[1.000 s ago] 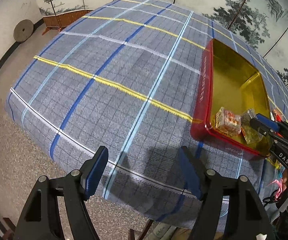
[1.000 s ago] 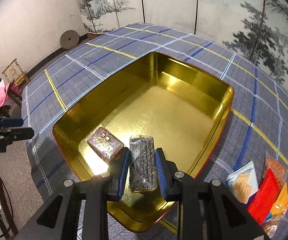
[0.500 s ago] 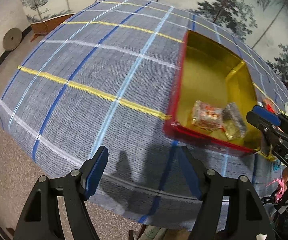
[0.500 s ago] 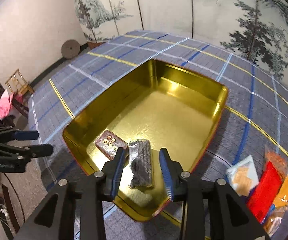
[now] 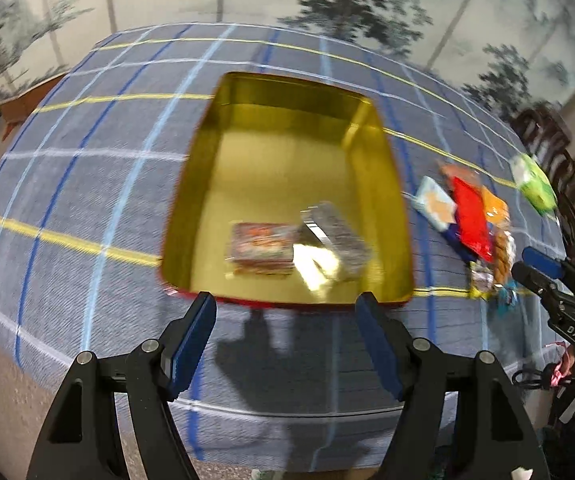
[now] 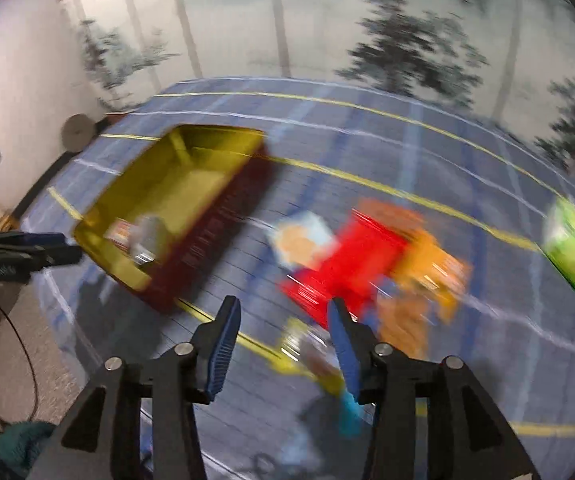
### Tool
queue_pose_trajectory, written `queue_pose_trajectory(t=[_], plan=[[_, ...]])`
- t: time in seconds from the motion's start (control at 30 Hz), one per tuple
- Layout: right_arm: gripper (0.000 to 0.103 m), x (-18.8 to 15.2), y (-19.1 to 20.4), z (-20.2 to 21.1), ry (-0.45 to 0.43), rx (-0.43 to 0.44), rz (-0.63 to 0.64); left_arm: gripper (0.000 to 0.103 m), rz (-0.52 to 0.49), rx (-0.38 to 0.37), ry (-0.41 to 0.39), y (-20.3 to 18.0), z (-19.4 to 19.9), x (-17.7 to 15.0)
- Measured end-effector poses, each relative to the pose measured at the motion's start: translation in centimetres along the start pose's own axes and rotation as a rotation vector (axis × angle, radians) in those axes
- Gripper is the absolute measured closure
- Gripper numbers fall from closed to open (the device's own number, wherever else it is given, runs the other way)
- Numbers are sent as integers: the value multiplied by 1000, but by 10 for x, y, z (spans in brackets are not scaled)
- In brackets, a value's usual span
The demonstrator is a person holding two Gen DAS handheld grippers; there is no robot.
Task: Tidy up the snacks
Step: 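Grasp the yellow-wrapped candy with the left tool while the right tool grasps the blue candy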
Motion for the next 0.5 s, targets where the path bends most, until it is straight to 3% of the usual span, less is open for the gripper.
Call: queue_pose_trajectory(t=[0.1, 0.3, 0.4, 0.5], plan=[[56, -21, -28, -4, 27, -15, -72, 35, -37, -1, 1, -17, -2, 7], [56, -47, -58, -26, 94, 55, -211, 34, -113, -13, 9, -54, -5, 16], [55, -51, -56, -33, 107, 79, -225, 33, -140, -16, 16, -69, -9, 18], [55, -53, -56, -39, 115, 46, -198, 33, -165, -25, 32, -85, -14, 16]])
Point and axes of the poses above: each gripper's, at about its wrist camera, not at the fingertips, and z roughly against the way its jaws point, y to its left, x to its top, the point moved 9 cm from there along -z, roughly the way its jaws point, and after that the axes turned 9 degrees about y, right-handed, at the moved point
